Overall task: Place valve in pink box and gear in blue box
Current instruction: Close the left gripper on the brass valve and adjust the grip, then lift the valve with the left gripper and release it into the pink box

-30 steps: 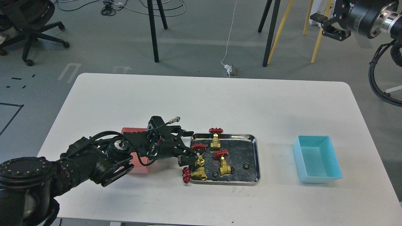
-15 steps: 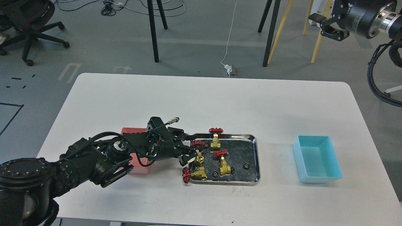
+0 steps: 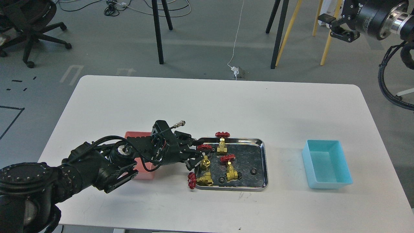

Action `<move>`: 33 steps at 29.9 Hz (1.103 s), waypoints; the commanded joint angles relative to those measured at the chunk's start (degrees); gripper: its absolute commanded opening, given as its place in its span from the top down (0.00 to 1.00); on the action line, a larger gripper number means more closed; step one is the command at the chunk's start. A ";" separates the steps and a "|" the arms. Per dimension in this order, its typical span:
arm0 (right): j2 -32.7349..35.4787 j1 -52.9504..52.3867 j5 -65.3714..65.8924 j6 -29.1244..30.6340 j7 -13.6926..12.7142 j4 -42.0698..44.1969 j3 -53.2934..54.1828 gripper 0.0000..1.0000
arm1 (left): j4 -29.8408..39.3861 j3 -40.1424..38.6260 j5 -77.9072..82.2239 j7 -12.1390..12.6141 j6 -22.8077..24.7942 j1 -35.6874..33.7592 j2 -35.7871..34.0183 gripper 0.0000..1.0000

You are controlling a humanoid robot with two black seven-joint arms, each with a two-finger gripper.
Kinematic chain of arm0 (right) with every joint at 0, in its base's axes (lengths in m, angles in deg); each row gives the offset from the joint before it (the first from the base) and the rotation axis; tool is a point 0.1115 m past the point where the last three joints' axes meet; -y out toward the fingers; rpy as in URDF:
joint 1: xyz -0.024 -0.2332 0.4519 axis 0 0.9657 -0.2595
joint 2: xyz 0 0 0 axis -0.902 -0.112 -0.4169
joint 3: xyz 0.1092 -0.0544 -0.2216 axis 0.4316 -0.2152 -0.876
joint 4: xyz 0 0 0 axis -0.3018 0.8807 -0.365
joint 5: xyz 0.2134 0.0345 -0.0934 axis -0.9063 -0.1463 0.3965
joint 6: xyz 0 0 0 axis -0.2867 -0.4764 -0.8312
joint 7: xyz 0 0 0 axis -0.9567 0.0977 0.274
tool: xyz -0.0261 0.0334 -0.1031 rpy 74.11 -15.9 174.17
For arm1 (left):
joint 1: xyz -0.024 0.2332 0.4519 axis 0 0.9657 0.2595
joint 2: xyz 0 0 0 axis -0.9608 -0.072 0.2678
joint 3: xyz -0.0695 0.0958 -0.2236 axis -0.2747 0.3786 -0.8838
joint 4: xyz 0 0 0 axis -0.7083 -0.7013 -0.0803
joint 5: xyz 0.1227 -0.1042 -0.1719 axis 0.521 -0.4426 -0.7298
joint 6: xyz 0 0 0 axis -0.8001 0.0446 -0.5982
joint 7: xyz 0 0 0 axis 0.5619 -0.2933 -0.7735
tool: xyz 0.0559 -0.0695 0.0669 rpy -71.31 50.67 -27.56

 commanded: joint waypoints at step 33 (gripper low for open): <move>-2.89 -0.09 0.18 0.09 -0.01 3.22 0.09 0.02 | 29.59 -10.26 -14.51 -0.01 12.73 -1.73 -29.51 0.93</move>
